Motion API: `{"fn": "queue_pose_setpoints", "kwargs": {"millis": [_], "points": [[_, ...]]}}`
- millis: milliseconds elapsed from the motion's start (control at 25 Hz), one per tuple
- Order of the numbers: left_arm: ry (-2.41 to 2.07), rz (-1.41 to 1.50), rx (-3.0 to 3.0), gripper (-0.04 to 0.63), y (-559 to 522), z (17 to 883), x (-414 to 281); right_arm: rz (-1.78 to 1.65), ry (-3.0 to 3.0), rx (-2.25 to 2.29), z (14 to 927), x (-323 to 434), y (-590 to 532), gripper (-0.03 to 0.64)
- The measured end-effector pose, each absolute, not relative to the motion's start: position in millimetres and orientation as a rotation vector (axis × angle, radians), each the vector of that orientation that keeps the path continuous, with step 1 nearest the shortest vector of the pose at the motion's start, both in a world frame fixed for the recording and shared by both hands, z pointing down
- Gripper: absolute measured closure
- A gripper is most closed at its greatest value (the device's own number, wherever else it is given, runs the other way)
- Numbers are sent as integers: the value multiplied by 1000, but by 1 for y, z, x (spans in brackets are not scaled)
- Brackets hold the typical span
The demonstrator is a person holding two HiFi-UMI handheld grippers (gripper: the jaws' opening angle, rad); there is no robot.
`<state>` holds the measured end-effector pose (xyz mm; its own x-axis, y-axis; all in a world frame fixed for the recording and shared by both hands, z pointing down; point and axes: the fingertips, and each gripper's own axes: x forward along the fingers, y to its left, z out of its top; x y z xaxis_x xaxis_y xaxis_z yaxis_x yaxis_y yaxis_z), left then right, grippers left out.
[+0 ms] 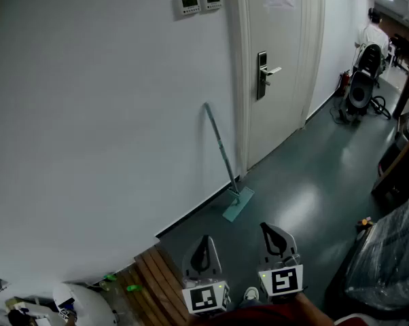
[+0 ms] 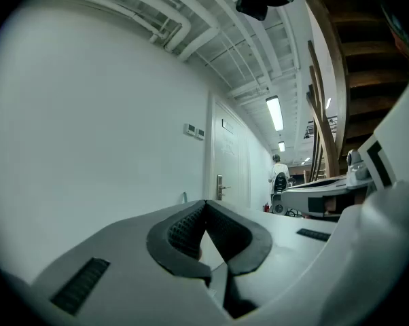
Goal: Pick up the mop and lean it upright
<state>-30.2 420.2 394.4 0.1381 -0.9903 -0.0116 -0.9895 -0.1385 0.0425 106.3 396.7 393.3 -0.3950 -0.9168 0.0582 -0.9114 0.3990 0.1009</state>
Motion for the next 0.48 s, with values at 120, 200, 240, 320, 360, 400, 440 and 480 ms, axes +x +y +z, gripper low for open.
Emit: {"fn": "queue_pose_setpoints", "kwargs": {"millis": [120, 200, 240, 320, 360, 400, 440, 480], "points": [[-2038, -64, 2356, 581, 418, 395, -24, -74, -2539, 1672, 394, 111, 395, 600], [-2035, -71, 2352, 581, 417, 395, -20, -73, -2541, 1670, 395, 114, 394, 600], [-2039, -66, 2353, 581, 417, 395, -18, -70, -2544, 1669, 395, 116, 394, 600], [-2045, -51, 2356, 581, 416, 395, -13, -64, -2551, 1669, 396, 121, 393, 600], [-2045, -47, 2355, 581, 416, 396, -10, -60, -2554, 1668, 396, 124, 393, 600], [-2044, -44, 2351, 581, 416, 396, -7, -56, -2556, 1667, 397, 126, 393, 600], [-2042, -41, 2347, 581, 416, 396, -4, -52, -2557, 1666, 397, 129, 392, 600], [-2042, -38, 2344, 581, 416, 397, 0, -42, -2559, 1664, 398, 132, 392, 600]]}}
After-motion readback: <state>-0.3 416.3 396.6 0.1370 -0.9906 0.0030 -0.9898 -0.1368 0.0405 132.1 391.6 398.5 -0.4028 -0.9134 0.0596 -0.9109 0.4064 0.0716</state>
